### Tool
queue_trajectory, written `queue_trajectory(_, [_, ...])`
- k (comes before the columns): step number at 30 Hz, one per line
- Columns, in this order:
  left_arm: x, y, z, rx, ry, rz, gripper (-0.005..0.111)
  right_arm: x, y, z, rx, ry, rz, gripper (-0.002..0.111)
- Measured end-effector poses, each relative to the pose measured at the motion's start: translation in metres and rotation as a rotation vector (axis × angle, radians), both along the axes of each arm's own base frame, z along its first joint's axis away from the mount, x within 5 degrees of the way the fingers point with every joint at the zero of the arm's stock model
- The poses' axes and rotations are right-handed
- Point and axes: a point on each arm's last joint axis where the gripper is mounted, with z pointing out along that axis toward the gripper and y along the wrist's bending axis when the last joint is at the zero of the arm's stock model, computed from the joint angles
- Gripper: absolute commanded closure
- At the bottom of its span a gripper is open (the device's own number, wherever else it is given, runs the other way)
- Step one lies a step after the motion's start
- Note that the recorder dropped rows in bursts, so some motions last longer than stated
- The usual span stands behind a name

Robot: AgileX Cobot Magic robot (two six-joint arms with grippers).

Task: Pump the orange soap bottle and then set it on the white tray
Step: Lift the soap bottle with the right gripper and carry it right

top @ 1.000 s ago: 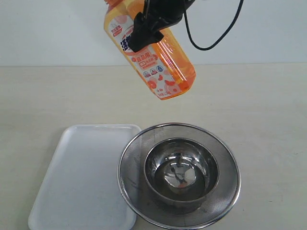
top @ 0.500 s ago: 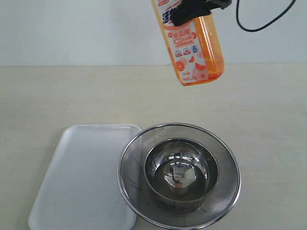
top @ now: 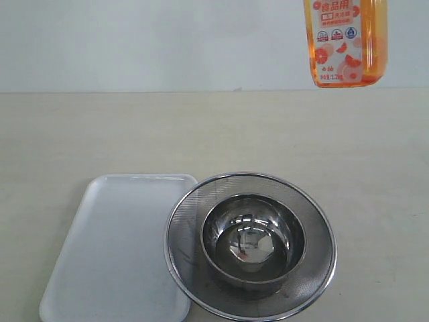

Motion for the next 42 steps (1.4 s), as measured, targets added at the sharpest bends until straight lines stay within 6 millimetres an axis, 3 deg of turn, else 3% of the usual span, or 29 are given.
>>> queue_trajectory(7, [0.000,0.000,0.000,0.000,0.000,0.000,0.102,-0.037,-0.015,-0.012,0.078,-0.027,0.018,0.108])
queue_trajectory(13, [0.000,0.000,0.000,0.000,0.000,0.000,0.102,-0.071,-0.014,-0.030,0.019,-0.090,0.010,0.108])
queue_trajectory(18, [0.000,0.000,0.000,0.000,0.000,0.000,0.102,-0.099,-0.021,-0.047,-0.062,-0.165,-0.211,0.108])
queue_trajectory(21, [0.000,0.000,0.000,0.000,0.000,0.000,0.102,-0.105,-0.034,-0.050,-0.102,-0.222,-0.423,0.108])
queue_trajectory(25, [0.000,0.000,0.000,0.000,0.000,0.000,0.102,-0.105,-0.041,-0.048,-0.083,-0.232,-0.531,0.108])
queue_trajectory(37, [0.000,0.000,0.000,0.000,0.000,0.000,0.102,-0.106,-0.039,-0.048,-0.038,-0.206,-0.536,0.108])
queue_trajectory(42, [0.000,0.000,0.000,0.000,0.000,0.000,0.102,-0.118,-0.036,-0.035,-0.032,-0.251,-0.529,0.108])
